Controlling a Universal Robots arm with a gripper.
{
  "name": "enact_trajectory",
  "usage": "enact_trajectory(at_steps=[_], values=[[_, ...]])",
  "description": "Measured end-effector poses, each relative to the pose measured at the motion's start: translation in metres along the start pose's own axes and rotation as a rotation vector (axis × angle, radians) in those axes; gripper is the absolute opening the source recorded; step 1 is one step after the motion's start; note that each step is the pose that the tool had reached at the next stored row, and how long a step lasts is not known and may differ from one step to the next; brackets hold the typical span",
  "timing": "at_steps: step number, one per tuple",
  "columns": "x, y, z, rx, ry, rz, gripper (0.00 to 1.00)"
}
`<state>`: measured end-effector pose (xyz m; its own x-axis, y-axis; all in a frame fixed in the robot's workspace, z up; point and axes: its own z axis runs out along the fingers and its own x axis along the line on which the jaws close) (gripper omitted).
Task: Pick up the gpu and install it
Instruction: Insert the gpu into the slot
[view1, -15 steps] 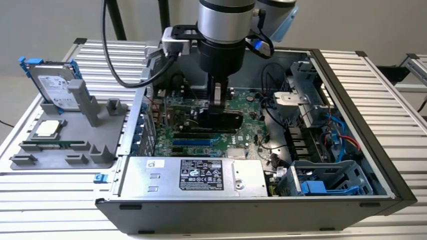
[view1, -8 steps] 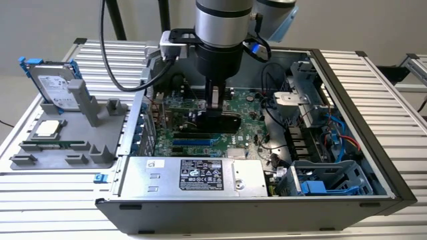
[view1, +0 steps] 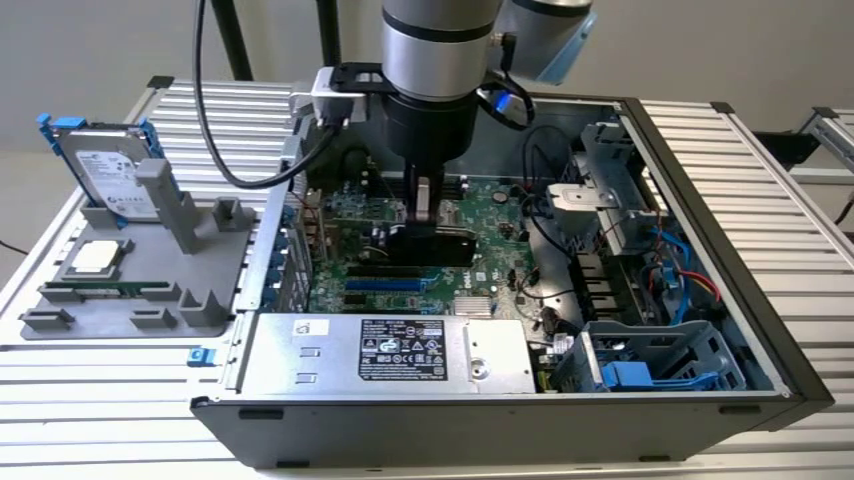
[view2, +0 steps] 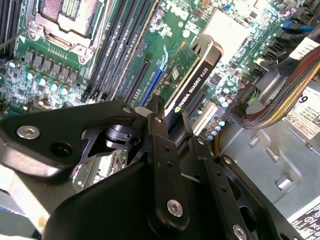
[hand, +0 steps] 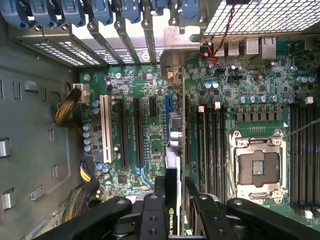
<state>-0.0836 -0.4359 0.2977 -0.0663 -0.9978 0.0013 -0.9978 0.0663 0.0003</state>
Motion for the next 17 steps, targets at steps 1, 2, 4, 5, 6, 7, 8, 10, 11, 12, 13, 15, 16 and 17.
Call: enact_trajectory(at_steps=[1, 2, 4, 5, 6, 7, 8, 10, 11, 12, 13, 15, 16, 17], values=[[0.0004, 0.0005, 0.0004, 0.0, 0.0, 0.0, 0.0], [0.001, 0.0011, 0.0007, -0.0001, 0.0001, 0.0, 0.0], [0.0021, 0.0028, 0.0016, -0.0001, 0.0002, 0.0, 0.0], [0.0027, 0.0037, 0.0021, -0.0001, 0.0, 0.0, 0.0], [0.0033, 0.0046, 0.0026, -0.0001, 0.0001, 0.0, 0.0], [0.0038, 0.0057, 0.0033, 0.0001, -0.0001, 0.0, 0.0], [0.0043, 0.0067, 0.004, 0.0, 0.0, 0.0, 0.0], [0.0052, 0.0087, 0.0052, 0.0, 0.0, 0.0, 0.0], [0.0057, 0.0099, 0.0056, -0.0001, 0.0001, 0.0, 0.0], [0.0062, 0.0109, 0.0061, -0.0001, 0.0001, 0.0, 0.0], [0.0068, 0.0119, 0.0066, 0.0, 0.0, 0.0, 0.0], [0.008, 0.0138, 0.0074, 0.0, 0.0, 0.0, 0.0], [0.0087, 0.0146, 0.0079, 0.0, 0.0001, 0.0, 0.0], [0.0091, 0.0153, 0.0085, 0.0, 0.0, 0.0, 0.0]])
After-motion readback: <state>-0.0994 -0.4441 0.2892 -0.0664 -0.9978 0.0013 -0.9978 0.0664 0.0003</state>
